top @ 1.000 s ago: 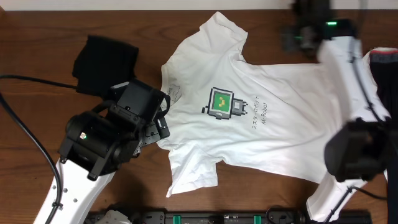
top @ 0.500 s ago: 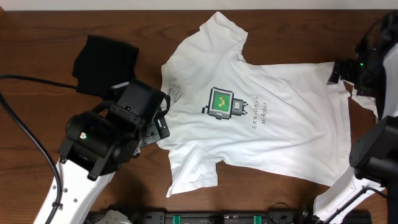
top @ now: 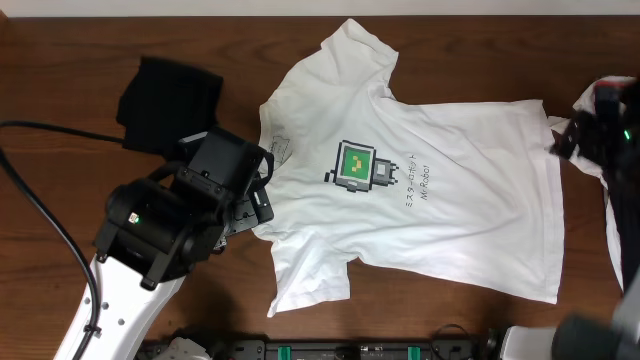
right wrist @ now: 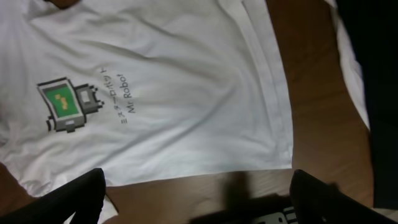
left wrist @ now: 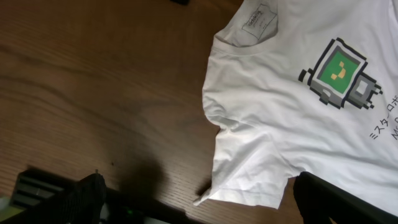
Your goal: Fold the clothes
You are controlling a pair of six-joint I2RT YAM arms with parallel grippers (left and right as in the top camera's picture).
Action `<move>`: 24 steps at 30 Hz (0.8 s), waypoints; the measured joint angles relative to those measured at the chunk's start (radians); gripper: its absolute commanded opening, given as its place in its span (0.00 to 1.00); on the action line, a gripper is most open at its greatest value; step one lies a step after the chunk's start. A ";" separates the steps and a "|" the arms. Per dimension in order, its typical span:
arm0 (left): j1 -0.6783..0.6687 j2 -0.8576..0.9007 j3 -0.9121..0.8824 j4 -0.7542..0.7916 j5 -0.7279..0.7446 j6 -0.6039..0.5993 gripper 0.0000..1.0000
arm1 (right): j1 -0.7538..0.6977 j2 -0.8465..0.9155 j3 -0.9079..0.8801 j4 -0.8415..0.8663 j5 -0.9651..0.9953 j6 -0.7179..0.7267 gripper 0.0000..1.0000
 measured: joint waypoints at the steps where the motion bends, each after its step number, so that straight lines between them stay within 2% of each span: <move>1: 0.000 0.000 0.000 0.001 0.000 0.000 0.98 | 0.000 -0.041 -0.021 -0.010 0.001 0.008 0.93; 7: 0.000 0.000 -0.002 0.002 0.003 0.000 0.98 | 0.000 -0.295 -0.327 0.043 0.059 0.105 0.89; 12: 0.000 0.000 -0.003 0.001 0.003 0.000 0.98 | -0.014 -0.414 -0.568 0.144 0.084 0.185 0.86; 16: 0.000 0.000 -0.003 -0.002 0.003 0.000 0.98 | -0.064 -0.423 -0.709 0.224 0.092 0.224 0.82; 24: 0.000 0.000 -0.003 -0.017 0.003 0.000 0.98 | -0.197 -0.333 -0.918 0.422 0.073 0.301 0.72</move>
